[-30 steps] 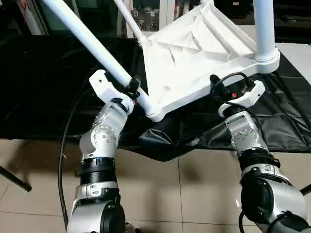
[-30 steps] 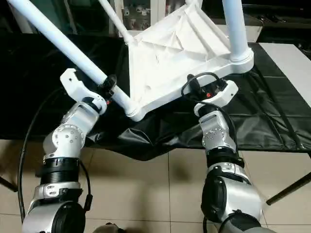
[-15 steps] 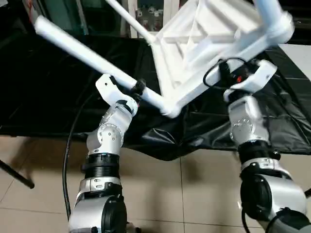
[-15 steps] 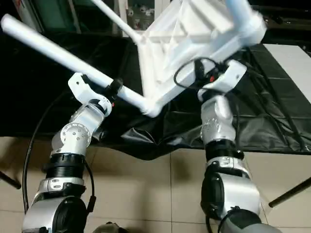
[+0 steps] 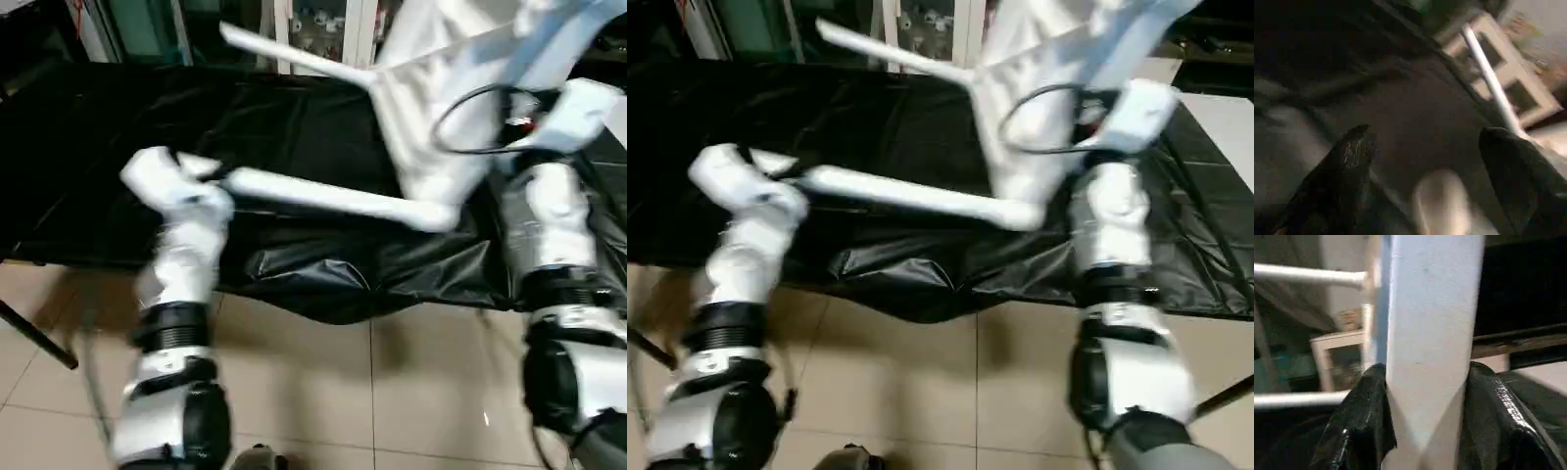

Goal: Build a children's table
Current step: Flip table

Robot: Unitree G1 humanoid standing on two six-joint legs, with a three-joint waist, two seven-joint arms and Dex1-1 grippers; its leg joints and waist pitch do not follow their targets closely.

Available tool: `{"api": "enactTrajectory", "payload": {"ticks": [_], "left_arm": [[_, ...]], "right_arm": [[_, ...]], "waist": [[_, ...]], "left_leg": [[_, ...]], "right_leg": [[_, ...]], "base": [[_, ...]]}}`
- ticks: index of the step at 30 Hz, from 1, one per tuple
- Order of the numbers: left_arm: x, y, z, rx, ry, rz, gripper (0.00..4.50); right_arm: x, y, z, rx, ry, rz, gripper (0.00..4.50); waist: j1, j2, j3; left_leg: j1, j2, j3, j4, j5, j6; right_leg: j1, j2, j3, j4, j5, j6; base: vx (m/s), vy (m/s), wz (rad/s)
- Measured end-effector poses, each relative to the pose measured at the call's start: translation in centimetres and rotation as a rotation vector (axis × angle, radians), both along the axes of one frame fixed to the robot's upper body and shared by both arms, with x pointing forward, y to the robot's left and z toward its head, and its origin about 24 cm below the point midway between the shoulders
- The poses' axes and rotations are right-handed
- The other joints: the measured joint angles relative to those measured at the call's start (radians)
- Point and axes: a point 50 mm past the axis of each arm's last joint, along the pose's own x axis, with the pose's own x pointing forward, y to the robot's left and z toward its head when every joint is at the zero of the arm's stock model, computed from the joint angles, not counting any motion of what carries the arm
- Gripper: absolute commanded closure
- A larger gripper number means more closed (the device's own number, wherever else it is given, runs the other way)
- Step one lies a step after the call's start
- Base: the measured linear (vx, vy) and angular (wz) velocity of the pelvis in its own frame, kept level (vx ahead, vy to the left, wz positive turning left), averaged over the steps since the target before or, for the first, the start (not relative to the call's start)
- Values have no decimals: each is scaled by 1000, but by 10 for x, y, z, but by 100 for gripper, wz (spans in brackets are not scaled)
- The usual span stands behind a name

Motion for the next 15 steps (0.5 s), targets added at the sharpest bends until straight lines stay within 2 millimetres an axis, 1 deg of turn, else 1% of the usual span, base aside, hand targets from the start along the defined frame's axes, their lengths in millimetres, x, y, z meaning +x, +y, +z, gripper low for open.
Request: {"api": "enactTrajectory", "payload": {"ticks": [2,6,9,12,15], "left_arm": [[0,1,-2,-2,9,9,73],[0,-5,-6,-3,26,-3,73],[0,-6,-7,-2,29,-4,73],[1,-5,-6,48,33,-2,73],[2,1,-2,174,14,-19,73]], "right_arm": [[-1,-4,1,-13,1,-21,262],[-1,-3,2,-23,0,-27,275],[0,1,2,-22,-3,-31,280],[0,7,3,-76,1,-26,285],[2,15,5,-149,16,-10,287]], "waist": [[-8,-2,1],[-28,-5,3],[-35,-5,3],[-41,-5,4],[-49,-5,4]], "left_leg": [[-1,0,1,0,0,0],[-2,2,2,0,1,1],[-2,2,2,0,1,1],[-3,2,3,0,1,1],[-3,2,3,0,1,2]], "right_leg": [[-1,0,0,-2,3,2],[-2,0,0,-5,7,8],[-2,0,0,-5,7,8],[-4,0,1,-5,7,8],[-4,1,1,-5,8,8]], "base": [[0,0,0],[0,0,0],[0,0,0],[0,0,0],[0,0,0]]}}
